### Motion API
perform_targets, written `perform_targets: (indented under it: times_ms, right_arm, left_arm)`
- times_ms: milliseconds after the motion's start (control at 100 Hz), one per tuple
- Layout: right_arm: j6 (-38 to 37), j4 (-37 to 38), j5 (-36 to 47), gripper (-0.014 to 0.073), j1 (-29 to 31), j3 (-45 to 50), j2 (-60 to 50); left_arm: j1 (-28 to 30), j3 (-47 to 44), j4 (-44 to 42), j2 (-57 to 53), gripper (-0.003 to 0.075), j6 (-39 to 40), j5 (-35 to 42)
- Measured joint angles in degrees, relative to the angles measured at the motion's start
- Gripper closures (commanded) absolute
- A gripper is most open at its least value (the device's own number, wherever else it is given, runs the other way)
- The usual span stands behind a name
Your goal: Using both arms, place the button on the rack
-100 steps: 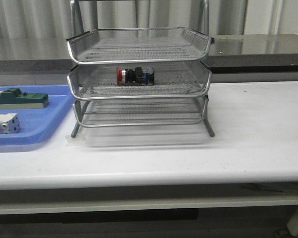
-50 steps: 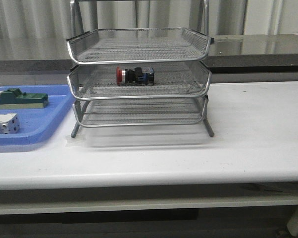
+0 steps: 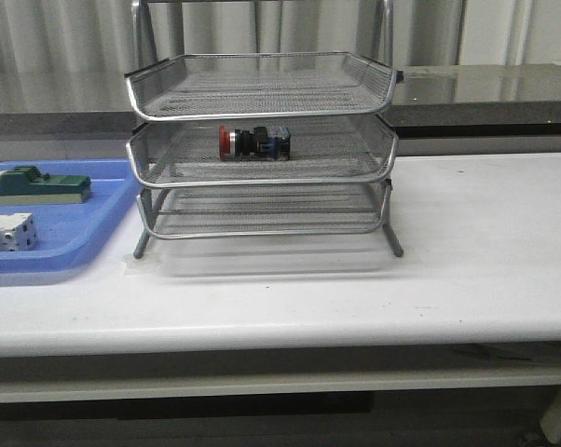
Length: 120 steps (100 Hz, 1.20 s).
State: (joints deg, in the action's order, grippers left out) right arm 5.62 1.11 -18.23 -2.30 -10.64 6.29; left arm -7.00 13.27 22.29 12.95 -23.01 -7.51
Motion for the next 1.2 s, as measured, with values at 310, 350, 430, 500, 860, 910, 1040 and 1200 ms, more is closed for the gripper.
perform_targets:
  times_ms: [310,350,430,500,860,910,1040,1200]
  right_arm:
    - [-0.13,-0.21,6.46,0.0659,0.0,10.64,-6.73]
    - [-0.13,-0.21,7.27,0.0659,0.0,11.38,-6.77]
    - [-0.27,-0.21,8.76,0.0659,0.0,12.16,-6.77]
    - [-0.26,-0.21,10.17,0.0659,0.0,12.15,-6.86]
    - [-0.26,-0.21,11.06,0.0659,0.0,12.15,-6.86]
    - [-0.26,-0.21,11.06,0.0659,0.0,12.15,-6.86]
    - [-0.26,-0.21,11.06,0.0659,0.0,12.15,-6.86]
    - [-0.26,-0.21,11.06,0.0659,0.0,12.15,-6.86]
  left_arm:
    - [0.0,0.0,0.0,0.0,0.0741,0.0,0.0]
    - [0.0,0.0,0.0,0.0,0.0741,0.0,0.0]
    - [0.0,0.0,0.0,0.0,0.0741,0.0,0.0]
    - [0.0,0.0,0.0,0.0,0.0741,0.0,0.0]
    - [0.0,0.0,0.0,0.0,0.0741,0.0,0.0]
    - [0.0,0.0,0.0,0.0,0.0741,0.0,0.0]
    - [0.0,0.0,0.0,0.0,0.0741,0.0,0.0]
    - [0.0,0.0,0.0,0.0,0.0741,0.0,0.0]
